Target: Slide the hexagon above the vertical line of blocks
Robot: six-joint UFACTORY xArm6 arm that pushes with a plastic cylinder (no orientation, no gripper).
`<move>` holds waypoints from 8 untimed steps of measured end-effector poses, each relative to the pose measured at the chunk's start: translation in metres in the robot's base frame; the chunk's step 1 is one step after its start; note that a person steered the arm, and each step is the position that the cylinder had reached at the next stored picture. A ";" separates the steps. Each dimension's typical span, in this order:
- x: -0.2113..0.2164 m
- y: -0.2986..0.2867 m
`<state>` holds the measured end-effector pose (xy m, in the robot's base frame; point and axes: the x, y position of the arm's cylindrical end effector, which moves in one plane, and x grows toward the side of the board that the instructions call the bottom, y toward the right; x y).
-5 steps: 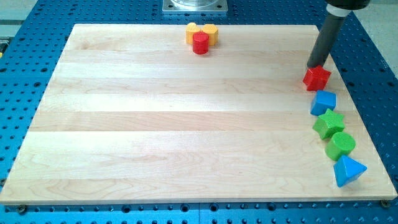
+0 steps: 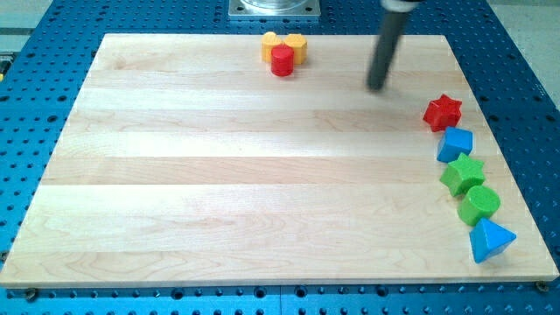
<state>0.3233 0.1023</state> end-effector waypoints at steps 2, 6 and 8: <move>-0.053 -0.169; -0.085 0.017; -0.073 0.005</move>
<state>0.2504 0.1069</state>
